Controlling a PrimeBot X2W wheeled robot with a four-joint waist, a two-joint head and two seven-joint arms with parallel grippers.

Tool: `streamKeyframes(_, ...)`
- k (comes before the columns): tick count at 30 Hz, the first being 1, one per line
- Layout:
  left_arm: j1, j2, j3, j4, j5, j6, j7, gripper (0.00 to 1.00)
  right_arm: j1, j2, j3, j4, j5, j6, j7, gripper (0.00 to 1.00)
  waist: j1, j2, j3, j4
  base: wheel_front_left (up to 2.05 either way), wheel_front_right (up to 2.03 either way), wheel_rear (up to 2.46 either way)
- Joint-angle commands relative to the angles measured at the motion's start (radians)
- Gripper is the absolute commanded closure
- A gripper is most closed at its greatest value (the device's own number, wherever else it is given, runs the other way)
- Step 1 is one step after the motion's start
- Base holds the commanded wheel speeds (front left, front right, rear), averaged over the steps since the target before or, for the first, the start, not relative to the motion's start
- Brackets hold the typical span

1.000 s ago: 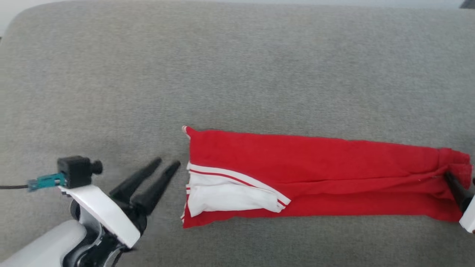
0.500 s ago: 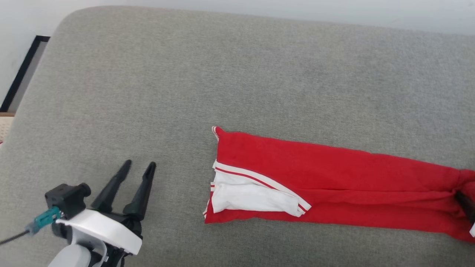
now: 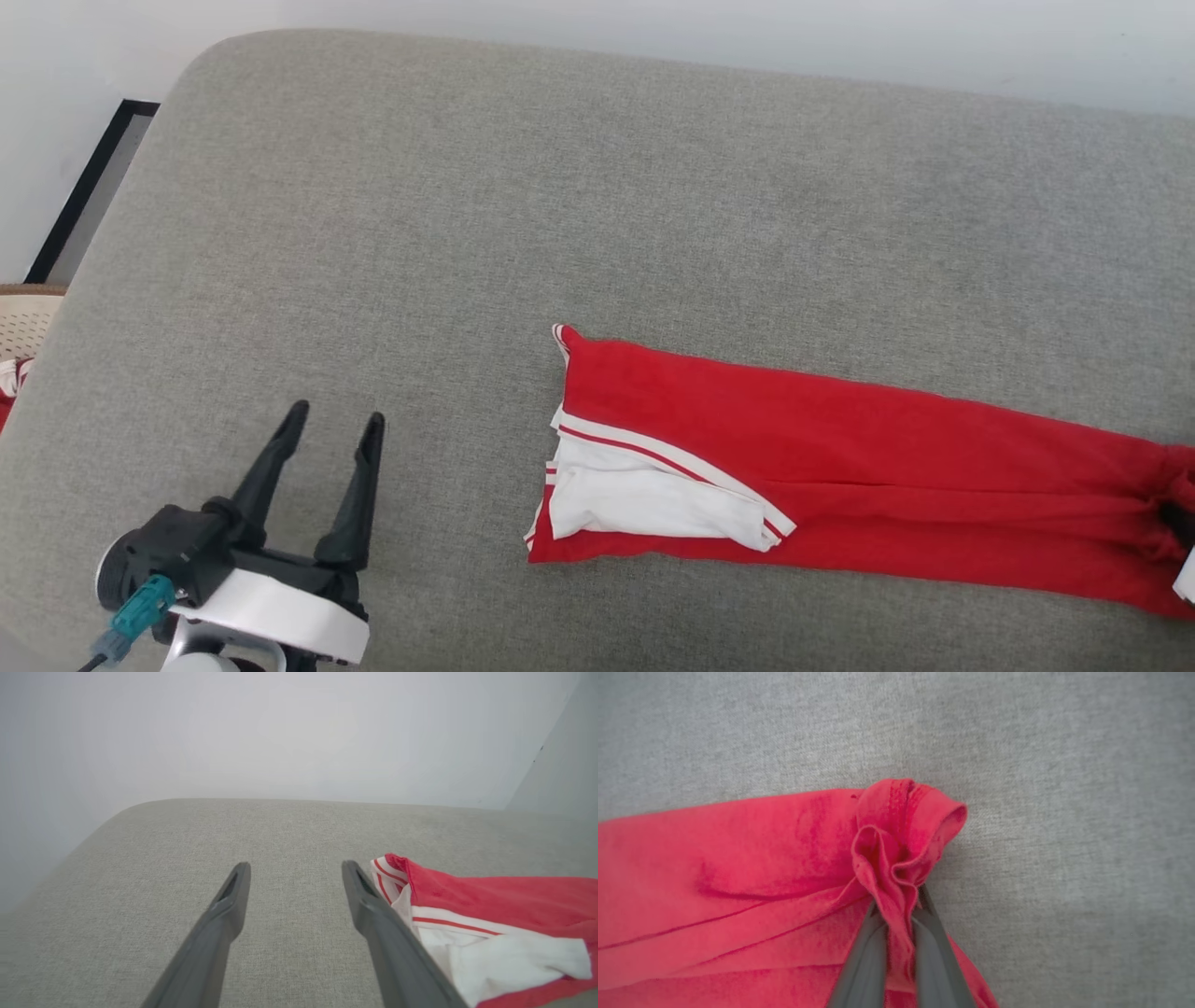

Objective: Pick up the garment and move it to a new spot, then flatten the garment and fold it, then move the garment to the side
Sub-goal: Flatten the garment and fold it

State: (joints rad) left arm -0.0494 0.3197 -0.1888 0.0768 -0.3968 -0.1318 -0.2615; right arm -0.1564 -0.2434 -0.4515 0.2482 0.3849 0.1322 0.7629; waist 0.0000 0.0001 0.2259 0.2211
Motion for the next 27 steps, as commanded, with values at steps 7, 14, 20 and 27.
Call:
streamKeyframes(7, 0.022, 0.003, 0.008, -0.018, -0.017, 0.002, -0.005, 0.0, -0.013, -0.031, -0.068, -0.018, 0.013, -0.004, -0.054, 1.0, 0.0, -0.0001, -0.002, -0.016, 0.0, 0.0, 0.0)
streamKeyframes(14, 0.032, 0.014, 0.011, -0.014, -0.031, 0.002, -0.005, 0.0, -0.007, -0.097, -0.249, -0.073, -0.03, -0.003, -0.09, 1.0, 0.0, -0.0001, -0.004, -0.043, 0.0, 0.0, 0.0)
streamKeyframes(20, 0.03, 0.018, 0.009, -0.016, -0.039, 0.002, -0.005, 0.0, -0.005, -0.139, -0.377, -0.096, -0.1, -0.002, -0.081, 1.0, 0.0, -0.0001, -0.011, -0.057, 0.0, 0.0, 0.0)
streamKeyframes(27, 0.054, 0.004, 0.029, -0.011, -0.014, 0.002, -0.005, 0.0, 0.03, -0.094, -0.185, -0.193, -0.015, -0.002, 0.015, 1.0, 0.0, -0.0001, -0.032, -0.081, 0.0, 0.0, 0.0)
